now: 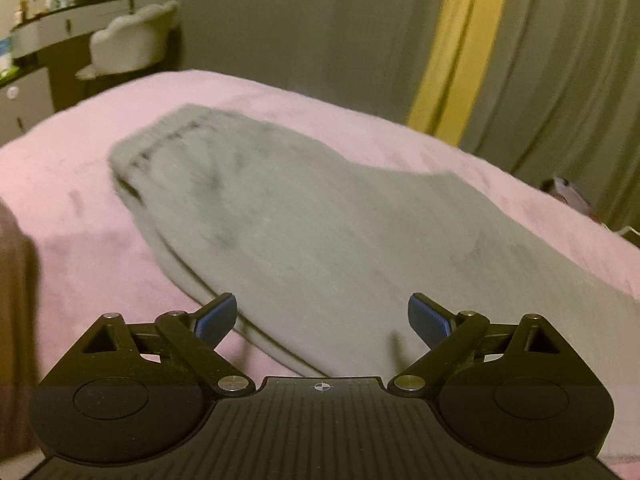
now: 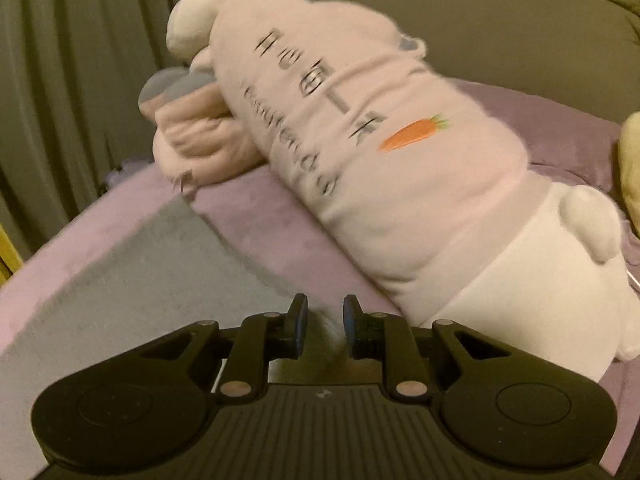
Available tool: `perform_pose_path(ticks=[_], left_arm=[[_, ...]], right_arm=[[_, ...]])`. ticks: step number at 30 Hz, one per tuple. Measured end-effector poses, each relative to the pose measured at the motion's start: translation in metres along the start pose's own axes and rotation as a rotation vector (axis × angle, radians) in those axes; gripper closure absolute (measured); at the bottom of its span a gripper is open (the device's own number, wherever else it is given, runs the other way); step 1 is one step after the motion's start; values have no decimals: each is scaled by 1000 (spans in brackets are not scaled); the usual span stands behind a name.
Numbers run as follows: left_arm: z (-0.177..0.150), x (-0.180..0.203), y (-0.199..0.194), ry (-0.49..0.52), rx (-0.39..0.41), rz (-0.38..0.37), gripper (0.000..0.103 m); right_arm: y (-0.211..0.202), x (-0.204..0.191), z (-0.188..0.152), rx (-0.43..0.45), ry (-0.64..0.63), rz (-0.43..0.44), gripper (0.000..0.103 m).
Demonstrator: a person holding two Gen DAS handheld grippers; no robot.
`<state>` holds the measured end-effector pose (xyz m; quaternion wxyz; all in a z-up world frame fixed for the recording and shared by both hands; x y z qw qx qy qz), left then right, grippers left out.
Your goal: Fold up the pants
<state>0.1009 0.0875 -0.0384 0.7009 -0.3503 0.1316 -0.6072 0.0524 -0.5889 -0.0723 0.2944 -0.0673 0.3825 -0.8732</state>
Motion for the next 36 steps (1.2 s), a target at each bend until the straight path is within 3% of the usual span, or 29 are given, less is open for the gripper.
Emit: perform_pose_path(ticks=[2,4,6,7,8,10,12,18,24,28,32,34,36], left_arm=[[-12,5,9,11,-10,-4,7],[-18,7,18,4,-32,-18,7],[-19,4,22,-22,-32,-22,7],[-19,2,22,-37,-26,-25,7],[-20,-1,23,-56,-20,-26,7],[-21,-6,24,-91,-16,-15,7],[-20,-9,23,-109,4,-3,6],[-23,4,26,-45,5,-14,6],[-27,17,32,25,-8,-13,3],[-28,15,33,16,-17,-12,3],[-27,14,33,7,-14,-16,3],[-27,16,33,13,-10,-18,3],[-25,19,29,17,6,-36,3]], right_arm=[[-7,-6,3,6,-1,106,79],[-10,-17,-1,-6,-16,187,44],[-8,-32,-11,-55,-38,295,30],[-4,-40,-20,-99,-53,339,29],[4,-45,-31,-138,-74,355,28],[25,-53,-51,-202,-117,325,14],[27,-57,-56,-147,-141,359,4],[30,-64,-63,-80,-252,306,4],[32,-84,-73,14,-431,188,4],[42,-83,-62,38,-444,177,4],[57,-76,-45,83,-445,64,4],[60,-73,-34,122,-476,-96,4],[56,-75,-27,115,-482,-164,4]])
Point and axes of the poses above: each gripper's, at about its wrist camera, not at the fingertips, and y roughly the way its jaws point, x to its right, z to its top, the point moved 9 cm from there along y, roughly the way its jaws point, and after that the axes turned 9 degrees about -z, right-handed, at the moved point
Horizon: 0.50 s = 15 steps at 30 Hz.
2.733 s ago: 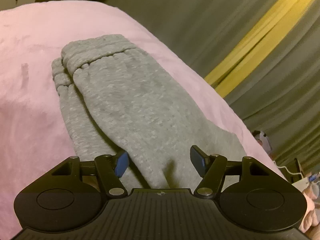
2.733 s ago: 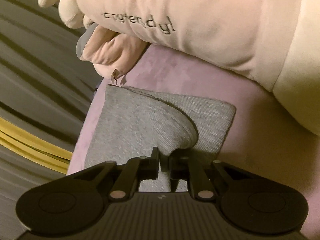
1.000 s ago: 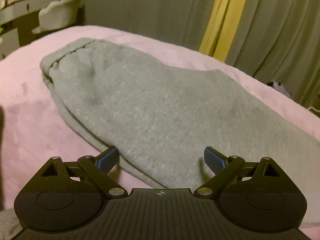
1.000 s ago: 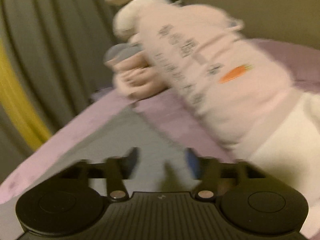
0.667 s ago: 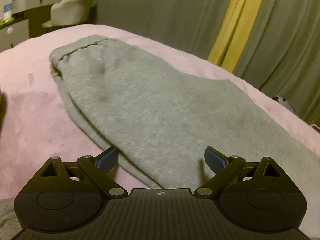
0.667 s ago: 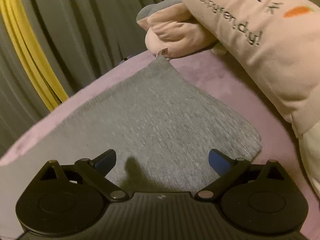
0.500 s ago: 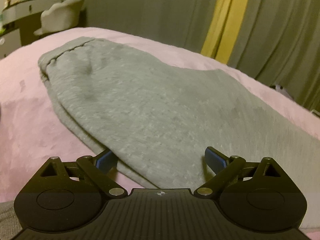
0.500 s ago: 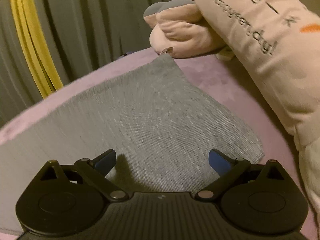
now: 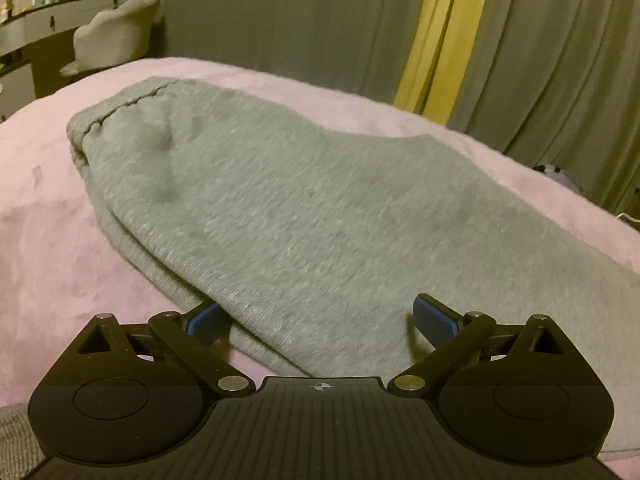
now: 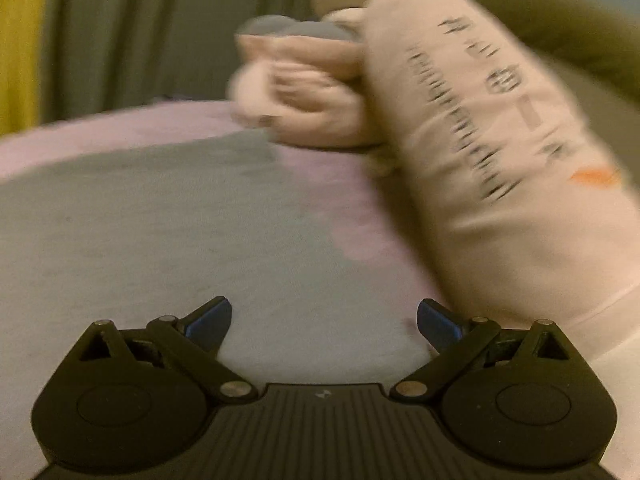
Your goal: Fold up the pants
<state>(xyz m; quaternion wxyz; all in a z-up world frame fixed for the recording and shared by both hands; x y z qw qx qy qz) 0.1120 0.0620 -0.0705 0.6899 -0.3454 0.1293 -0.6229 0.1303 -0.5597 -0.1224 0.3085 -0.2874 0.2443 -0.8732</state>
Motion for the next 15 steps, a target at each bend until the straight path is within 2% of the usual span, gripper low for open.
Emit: perform_pose_path(ticks=[2,5,7,8,10,11,13,15], left_arm=[[4,11,-6,14,21,-36,3],[14,39,-13,78,76,-99,3],[19,58,-4,160,57,-105,2],[22,65,3,206,37,-92,3],[35,73,10,290,-18,-15,10],[46,78,5,317,5,-5,13],[73,85,-17,331,126,-28,7],[92,88,-35,329,242,-58,2]], right_arm=[[-15,-9,7,-1,31,97,4],[-51,-37,11,1,107,350,4],[-69,-62,11,-18,93,477,4],[-74,-72,12,-24,53,493,4],[-76,-88,10,-40,-23,468,4],[-74,-94,8,-66,-47,452,4],[-64,-104,0,-134,-91,431,4],[-55,-105,-9,-199,-84,436,4]])
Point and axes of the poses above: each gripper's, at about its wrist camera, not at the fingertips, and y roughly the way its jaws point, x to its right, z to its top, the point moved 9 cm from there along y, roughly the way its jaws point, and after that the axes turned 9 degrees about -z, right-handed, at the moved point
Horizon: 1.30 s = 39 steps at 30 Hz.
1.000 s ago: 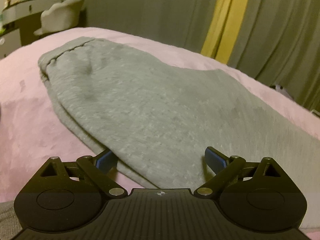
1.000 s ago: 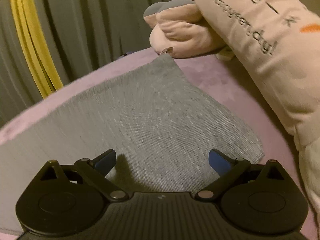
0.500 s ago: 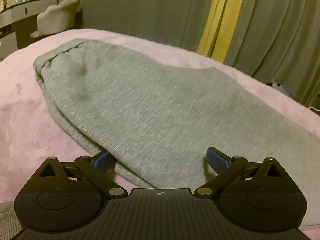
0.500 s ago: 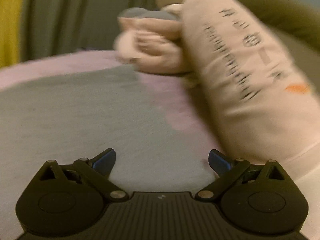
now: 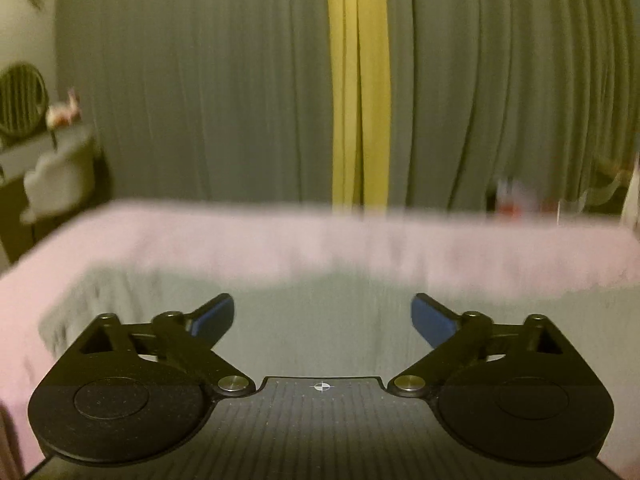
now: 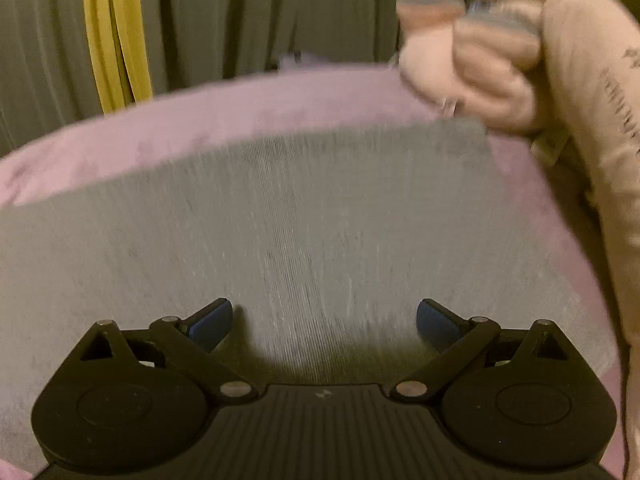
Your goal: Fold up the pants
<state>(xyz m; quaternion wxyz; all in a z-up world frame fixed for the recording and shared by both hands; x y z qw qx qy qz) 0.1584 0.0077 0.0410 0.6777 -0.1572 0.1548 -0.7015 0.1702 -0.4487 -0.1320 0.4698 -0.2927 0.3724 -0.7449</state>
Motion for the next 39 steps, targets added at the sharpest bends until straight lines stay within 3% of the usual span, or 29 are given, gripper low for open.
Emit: perform_pose_path(ticks=[2,7,10,12,14,17,20,25,26,30,33,37,39], left_arm=[[6,5,12,30,-8,-43,2],[-34,26,81,-44,-194,-150,3],[-58,30,128,-2,-301,-66,15],[-63,27,151,26,-336,10,11],[-53,22,163,10,-298,58,4],[-50,14,180,62,-321,127,2],[-41,10,167,72,-309,128,3],[-46,10,102,106,-249,-21,3],[-56,7,90,121,-270,-28,3],[-97,-23,65,121,-414,85,3],[-102,-38,46,106,-393,116,3],[-94,-38,21,52,-283,92,2],[-96,-40,18,-25,-269,83,1]], right_arm=[[1,0,-1,3,18,3,4],[3,-8,-4,-11,-25,-35,4],[5,-6,-5,-16,-12,-22,4],[4,-5,-5,-18,-11,-19,4],[7,-5,-2,-20,-20,-25,4],[9,-5,-2,-22,-25,-30,4],[10,-4,-2,-21,-18,-22,4],[10,-4,-1,-14,-11,-13,4],[11,-4,-1,-11,-13,-13,4],[10,2,3,26,13,16,4],[-1,28,5,67,162,38,4],[-26,92,-14,99,451,76,5],[-35,127,-31,100,579,71,15]])
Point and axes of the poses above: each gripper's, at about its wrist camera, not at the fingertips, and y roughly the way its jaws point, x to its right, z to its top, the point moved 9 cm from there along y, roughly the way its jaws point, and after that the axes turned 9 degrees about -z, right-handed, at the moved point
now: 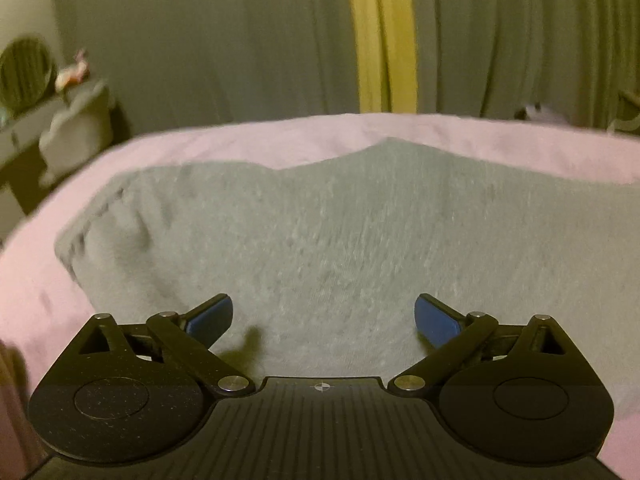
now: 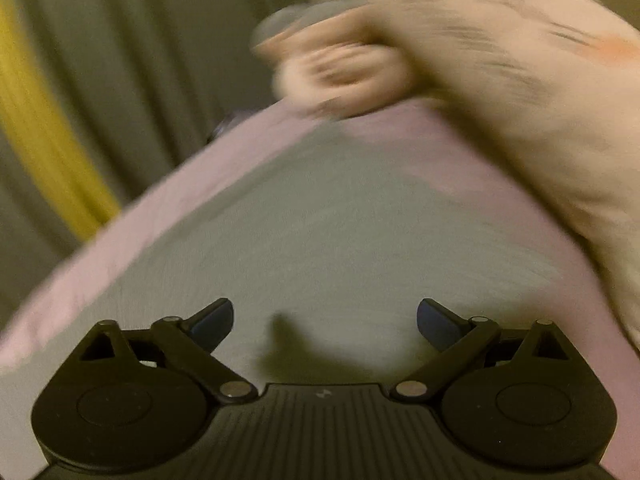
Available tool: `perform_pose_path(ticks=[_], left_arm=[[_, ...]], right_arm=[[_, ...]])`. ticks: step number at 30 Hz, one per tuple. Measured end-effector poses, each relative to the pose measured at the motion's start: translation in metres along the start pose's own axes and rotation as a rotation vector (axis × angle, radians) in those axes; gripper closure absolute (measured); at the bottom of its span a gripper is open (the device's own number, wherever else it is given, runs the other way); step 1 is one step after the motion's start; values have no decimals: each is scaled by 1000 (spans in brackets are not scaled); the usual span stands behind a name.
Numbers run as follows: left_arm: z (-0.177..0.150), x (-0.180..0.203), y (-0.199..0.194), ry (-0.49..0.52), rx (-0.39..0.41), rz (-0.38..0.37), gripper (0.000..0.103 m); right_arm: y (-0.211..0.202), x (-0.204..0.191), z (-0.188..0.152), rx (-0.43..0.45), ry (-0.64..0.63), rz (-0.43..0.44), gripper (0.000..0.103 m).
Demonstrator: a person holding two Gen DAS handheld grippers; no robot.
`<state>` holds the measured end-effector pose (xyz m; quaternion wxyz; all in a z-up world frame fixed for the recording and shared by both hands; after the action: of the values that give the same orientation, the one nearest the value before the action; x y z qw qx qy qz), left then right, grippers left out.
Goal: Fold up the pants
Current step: 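Grasp the stacked leg cuffs with the right tool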
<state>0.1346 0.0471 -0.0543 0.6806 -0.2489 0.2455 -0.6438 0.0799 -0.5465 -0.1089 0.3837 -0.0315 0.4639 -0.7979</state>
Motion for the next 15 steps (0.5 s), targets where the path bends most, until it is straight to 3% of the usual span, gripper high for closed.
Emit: perform_pose_path(ticks=[3,6,8,15], left_arm=[[-9,-7,16,-106,-68,2,1],[-11,-4,21,-76,-70,22,1],[-12,0,22,-53,-70,28,1],[-15,-3,20,-73,-66,27,1]], right_arm=[[-8,52,2,-36,164,-20,45],[-2,86,-2,-101,324,20,60],[0,92,-2,-104,377,64,60],[22,78,14,-74,349,107,59]])
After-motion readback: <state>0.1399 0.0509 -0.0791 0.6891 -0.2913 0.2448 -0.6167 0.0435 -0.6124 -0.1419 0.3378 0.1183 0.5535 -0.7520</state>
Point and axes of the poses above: each gripper's, at about its wrist camera, not at the fingertips, and y roughly the way its jaws point, x to its right, z to its top, the point moved 9 cm from there along y, roughly the way its jaws point, and after that the axes turned 9 degrees about -z, right-handed, at the moved point
